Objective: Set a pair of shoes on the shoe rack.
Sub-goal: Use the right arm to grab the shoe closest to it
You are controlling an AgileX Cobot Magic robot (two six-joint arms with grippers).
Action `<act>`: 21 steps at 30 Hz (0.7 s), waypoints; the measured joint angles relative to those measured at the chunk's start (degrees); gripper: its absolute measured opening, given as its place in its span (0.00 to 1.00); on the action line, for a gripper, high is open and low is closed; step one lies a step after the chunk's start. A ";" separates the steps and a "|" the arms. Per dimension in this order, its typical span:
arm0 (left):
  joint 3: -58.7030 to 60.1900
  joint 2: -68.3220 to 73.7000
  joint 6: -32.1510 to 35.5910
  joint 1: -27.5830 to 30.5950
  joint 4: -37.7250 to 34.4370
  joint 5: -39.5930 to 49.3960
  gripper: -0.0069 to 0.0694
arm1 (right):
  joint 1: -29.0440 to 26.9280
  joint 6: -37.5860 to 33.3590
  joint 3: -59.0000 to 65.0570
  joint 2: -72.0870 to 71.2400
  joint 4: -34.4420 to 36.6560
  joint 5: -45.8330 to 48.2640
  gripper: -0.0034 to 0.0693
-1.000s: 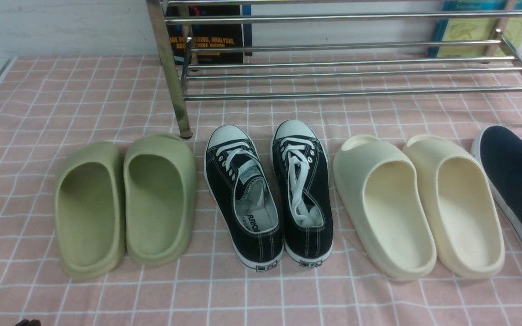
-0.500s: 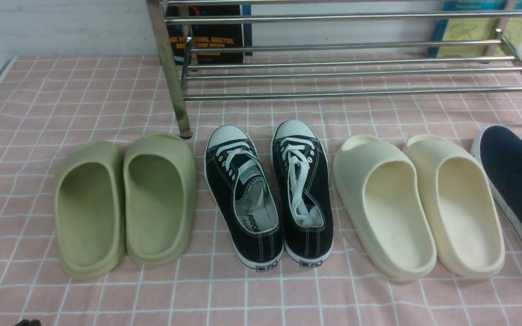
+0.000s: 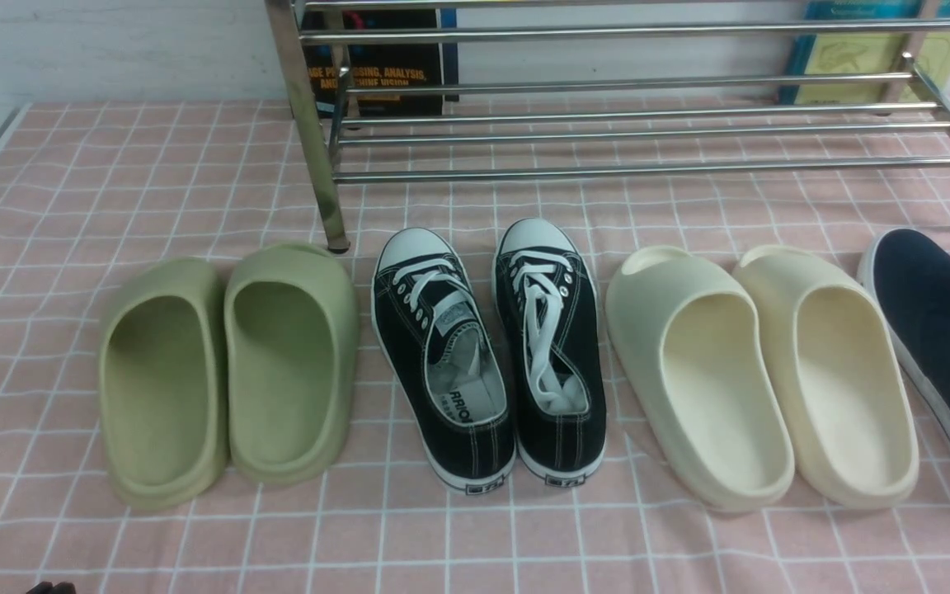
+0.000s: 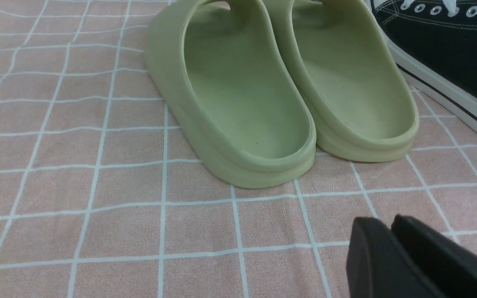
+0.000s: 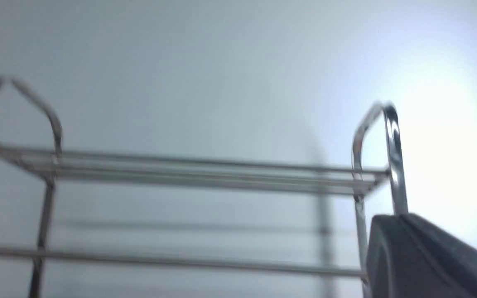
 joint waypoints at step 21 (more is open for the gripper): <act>0.00 0.00 0.00 0.00 0.00 0.00 0.24 | 0.00 -10.41 -37.67 35.60 0.15 44.33 0.09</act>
